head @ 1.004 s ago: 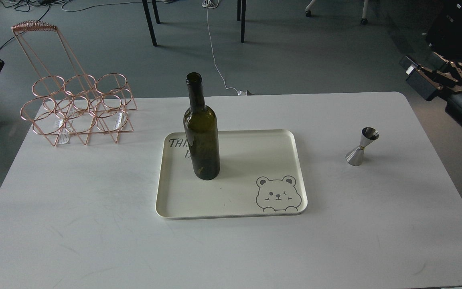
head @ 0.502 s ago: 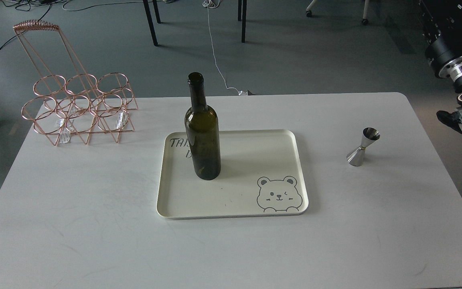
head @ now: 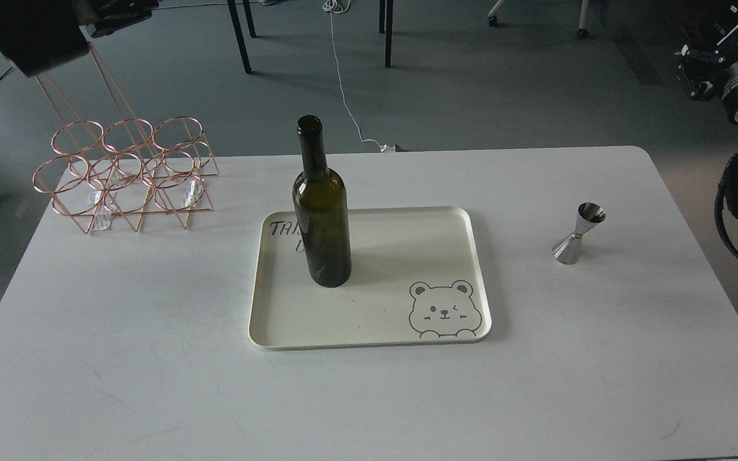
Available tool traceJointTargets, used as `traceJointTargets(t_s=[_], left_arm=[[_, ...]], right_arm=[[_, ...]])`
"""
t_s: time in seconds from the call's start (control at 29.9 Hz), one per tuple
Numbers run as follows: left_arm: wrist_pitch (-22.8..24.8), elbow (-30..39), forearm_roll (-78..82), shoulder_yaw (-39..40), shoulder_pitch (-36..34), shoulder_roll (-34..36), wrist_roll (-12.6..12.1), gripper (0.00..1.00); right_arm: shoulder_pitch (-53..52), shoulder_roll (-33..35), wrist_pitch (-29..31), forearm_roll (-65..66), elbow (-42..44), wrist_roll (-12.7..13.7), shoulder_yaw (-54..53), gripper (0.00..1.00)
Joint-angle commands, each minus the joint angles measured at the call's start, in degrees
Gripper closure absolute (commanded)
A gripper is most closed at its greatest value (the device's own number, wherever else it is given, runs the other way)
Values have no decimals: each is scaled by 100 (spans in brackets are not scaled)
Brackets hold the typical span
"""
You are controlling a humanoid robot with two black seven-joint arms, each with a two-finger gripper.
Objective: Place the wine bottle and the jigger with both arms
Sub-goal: 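Withdraw the right gripper and bring the left gripper toward the bottle, then close the left gripper around the neck of the green wine bottle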
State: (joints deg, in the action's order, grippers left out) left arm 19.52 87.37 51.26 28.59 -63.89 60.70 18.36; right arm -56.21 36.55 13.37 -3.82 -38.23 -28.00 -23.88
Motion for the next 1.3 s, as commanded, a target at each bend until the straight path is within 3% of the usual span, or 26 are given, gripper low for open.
traceJointTargets(t_s=[0.0, 0.17, 0.54, 0.8, 1.07, 1.27], left_arm=[[-1, 52, 1672, -29, 61, -357, -78, 2], [-246, 78, 3345, -222, 193, -586, 10, 2], [-958, 245, 4118, -398, 395, -1060, 10, 3], [-1125, 219, 5508, -398, 852, -1455, 10, 4], [-1249, -45, 5605, -398, 1186, -1755, -43, 6], [-1424, -211, 5597, -398, 1222, -1851, -43, 20]], right_arm=[[32, 10, 69, -101, 17, 0, -11, 9], [40, 36, 69, -101, 8, 0, -64, 9], [40, 54, 69, -101, -9, 0, -117, 9], [40, 54, 69, -101, -9, 0, -126, 9], [76, 54, 165, -101, -1, 0, -126, 9], [76, 54, 183, -101, 17, 0, -143, 9]])
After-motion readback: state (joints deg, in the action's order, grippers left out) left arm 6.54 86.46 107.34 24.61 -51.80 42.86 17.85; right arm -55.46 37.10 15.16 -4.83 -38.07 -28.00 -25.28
